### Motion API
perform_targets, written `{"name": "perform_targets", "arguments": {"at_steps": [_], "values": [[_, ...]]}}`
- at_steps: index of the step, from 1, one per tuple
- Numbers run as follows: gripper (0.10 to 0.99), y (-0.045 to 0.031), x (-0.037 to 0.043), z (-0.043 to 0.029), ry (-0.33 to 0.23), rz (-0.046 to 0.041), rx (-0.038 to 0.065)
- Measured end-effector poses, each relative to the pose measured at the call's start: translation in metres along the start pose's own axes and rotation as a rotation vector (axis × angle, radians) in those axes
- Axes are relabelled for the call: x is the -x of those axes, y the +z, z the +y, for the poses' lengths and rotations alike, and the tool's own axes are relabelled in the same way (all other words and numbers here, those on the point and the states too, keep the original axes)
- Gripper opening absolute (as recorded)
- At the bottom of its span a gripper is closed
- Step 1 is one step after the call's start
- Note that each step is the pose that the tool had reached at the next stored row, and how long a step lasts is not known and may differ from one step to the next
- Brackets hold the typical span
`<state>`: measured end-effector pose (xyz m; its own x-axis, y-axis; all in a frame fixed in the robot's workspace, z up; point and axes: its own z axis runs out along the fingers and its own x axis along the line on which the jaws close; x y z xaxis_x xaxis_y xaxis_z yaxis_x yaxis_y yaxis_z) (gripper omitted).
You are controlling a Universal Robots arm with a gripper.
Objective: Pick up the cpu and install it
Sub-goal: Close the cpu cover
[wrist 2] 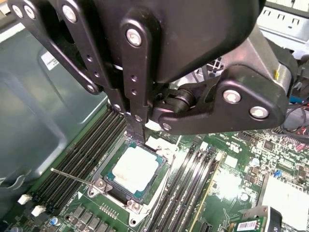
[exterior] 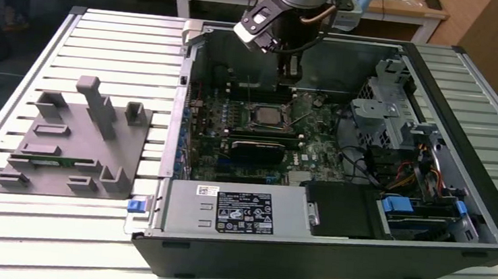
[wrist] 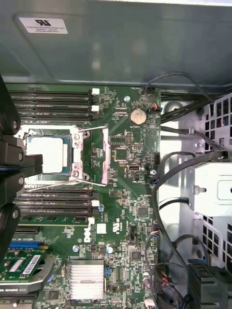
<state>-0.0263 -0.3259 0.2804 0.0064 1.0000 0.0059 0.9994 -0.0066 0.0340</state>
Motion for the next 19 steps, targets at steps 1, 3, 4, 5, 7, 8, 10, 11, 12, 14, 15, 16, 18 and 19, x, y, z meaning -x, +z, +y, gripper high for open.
{"name": "perform_targets", "arguments": {"at_steps": [1, 3, 4, 5, 7, 8, 10, 11, 12, 14, 15, 16, 18, 19], "values": [[0.106, -0.0001, 0.0, 0.0, 0.0, 0.0002, 0.0], [0.106, -0.0001, 0.0, 0.0005, 0.0, 0.0003, 0.0], [0.106, -0.0001, 0.0, 0.0014, 0.0, 0.0001, 0.0], [0.106, -0.0001, 0.0, 0.0025, 0.0, 0.0, 0.0], [0.106, 0.0, 0.0, 0.0061, 0.0, 0.0, 0.0], [0.106, 0.0001, 0.0, 0.0081, 0.0, 0.0001, 0.0], [0.106, 0.0002, 0.0, 0.0099, 0.0, 0.0001, 0.0], [0.106, 0.0001, -0.0001, 0.0101, 0.0, 0.0, 0.0], [0.106, -0.0005, -0.0001, 0.0103, 0.0, -0.0002, 0.0], [0.106, -0.0013, -0.0001, 0.0109, 0.0, 0.0001, 0.0], [0.106, -0.0013, -0.0001, 0.0117, 0.0, 0.0003, 0.0], [0.106, -0.0013, -0.0001, 0.0127, 0.0, 0.0003, 0.0], [0.106, -0.0012, -0.0001, 0.0166, 0.0, 0.0011, 0.0], [0.106, -0.0011, -0.0001, 0.0187, 0.0, 0.0013, 0.0]]}}
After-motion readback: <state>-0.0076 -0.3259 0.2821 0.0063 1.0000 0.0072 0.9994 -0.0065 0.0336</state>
